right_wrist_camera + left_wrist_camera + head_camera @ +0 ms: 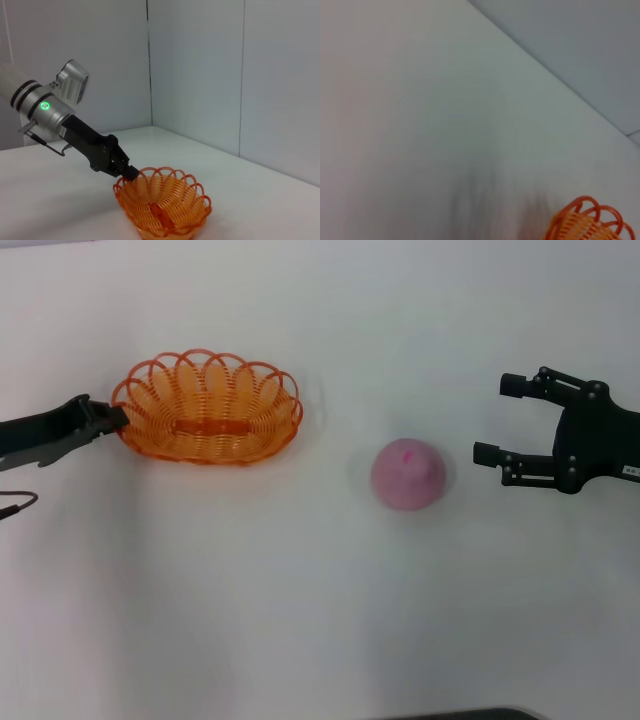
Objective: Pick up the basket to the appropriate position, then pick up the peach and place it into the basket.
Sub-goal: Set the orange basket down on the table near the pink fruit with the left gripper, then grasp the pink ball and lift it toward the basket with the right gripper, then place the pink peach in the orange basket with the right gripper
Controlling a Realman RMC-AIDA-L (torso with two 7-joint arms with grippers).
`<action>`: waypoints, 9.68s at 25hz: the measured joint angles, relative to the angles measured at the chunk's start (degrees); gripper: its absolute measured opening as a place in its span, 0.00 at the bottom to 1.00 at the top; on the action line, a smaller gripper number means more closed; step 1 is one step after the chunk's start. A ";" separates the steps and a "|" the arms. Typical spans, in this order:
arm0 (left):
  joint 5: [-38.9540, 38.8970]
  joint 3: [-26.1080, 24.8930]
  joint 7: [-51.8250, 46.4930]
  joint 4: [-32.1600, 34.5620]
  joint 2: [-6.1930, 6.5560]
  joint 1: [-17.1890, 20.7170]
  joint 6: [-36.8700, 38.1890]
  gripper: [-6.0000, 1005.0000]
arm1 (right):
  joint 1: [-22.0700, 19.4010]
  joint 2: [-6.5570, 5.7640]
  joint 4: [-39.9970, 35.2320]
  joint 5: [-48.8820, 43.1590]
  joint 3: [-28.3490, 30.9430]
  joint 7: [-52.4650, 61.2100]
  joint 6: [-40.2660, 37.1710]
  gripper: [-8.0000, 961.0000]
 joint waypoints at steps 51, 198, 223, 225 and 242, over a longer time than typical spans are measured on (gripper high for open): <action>1.99 -11.70 82.65 -8.95 0.09 3.73 37.87 0.82 | -0.52 -0.85 -0.17 -5.81 -4.98 -0.03 1.43 0.98; 3.72 -19.13 87.73 -11.23 0.27 4.91 38.03 0.79 | 24.82 0.64 -30.15 -17.28 -59.37 92.55 8.16 0.29; 3.42 -19.95 87.73 -10.55 0.45 4.50 38.48 0.79 | 27.33 1.14 -20.49 -4.08 -68.42 84.71 31.70 0.29; 3.40 -20.01 87.73 -10.54 0.45 4.41 38.81 0.79 | 27.31 1.16 -19.34 -1.84 -68.72 82.58 32.71 0.29; 3.15 -21.39 87.64 -10.83 0.53 4.25 40.30 0.79 | 23.97 0.97 -17.09 2.22 -68.81 75.18 35.01 0.94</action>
